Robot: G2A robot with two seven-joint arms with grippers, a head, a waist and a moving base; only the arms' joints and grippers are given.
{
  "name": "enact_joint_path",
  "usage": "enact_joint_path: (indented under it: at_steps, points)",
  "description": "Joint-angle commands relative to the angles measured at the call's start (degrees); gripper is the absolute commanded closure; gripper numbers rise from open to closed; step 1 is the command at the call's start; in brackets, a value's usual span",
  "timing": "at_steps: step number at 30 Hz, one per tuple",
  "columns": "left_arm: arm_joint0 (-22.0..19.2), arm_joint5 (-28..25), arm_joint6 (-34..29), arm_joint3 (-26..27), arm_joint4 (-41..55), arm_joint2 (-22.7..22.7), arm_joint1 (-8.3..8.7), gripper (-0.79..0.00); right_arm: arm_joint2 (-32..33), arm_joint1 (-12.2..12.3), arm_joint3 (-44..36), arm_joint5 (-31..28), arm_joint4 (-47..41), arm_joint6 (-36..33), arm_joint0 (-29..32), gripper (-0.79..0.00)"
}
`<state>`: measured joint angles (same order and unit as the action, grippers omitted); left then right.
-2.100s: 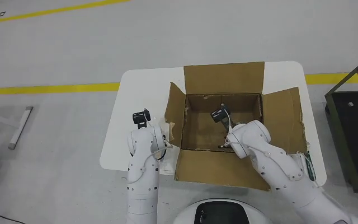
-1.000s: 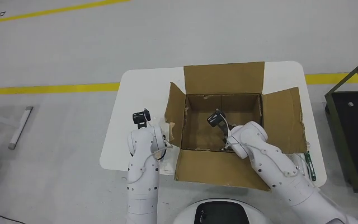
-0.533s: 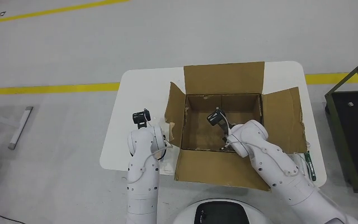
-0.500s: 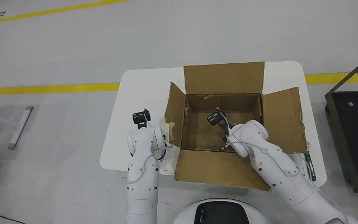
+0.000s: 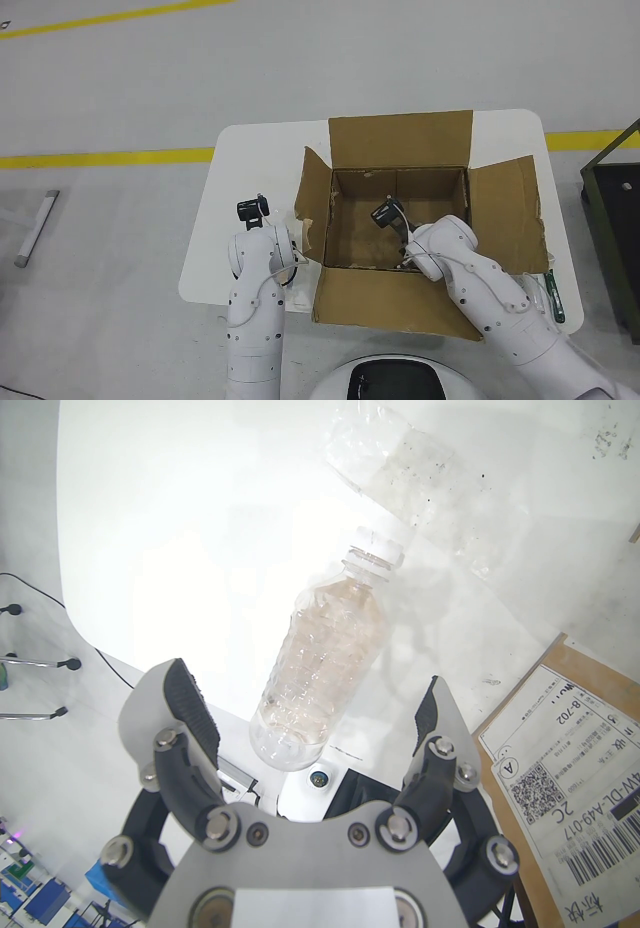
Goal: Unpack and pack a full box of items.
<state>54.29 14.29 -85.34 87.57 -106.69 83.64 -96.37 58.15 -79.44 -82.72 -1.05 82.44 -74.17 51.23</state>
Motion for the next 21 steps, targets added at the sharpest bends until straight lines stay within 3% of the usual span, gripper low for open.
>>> enact_joint_path:
  at_steps: [1,3,9,21]
  points:
    - [0.0,0.0,0.0,0.0,0.0,0.0,0.0,-0.785,0.0,-0.1,0.2,-0.1,0.0,0.1,0.0,-0.277]
    - [0.0,0.0,0.0,0.0,0.0,0.0,0.0,-0.785,0.0,-0.1,0.2,-0.2,0.0,0.1,0.0,-0.243]
    - [0.0,0.0,0.0,0.0,0.0,0.0,0.0,-0.785,0.6,-0.2,-0.8,-0.8,-0.1,-0.2,0.1,-0.292]
    - [0.0,0.0,0.0,0.0,0.0,0.0,0.0,-0.785,2.3,0.0,-2.8,-1.6,0.5,-0.6,1.3,-0.308]
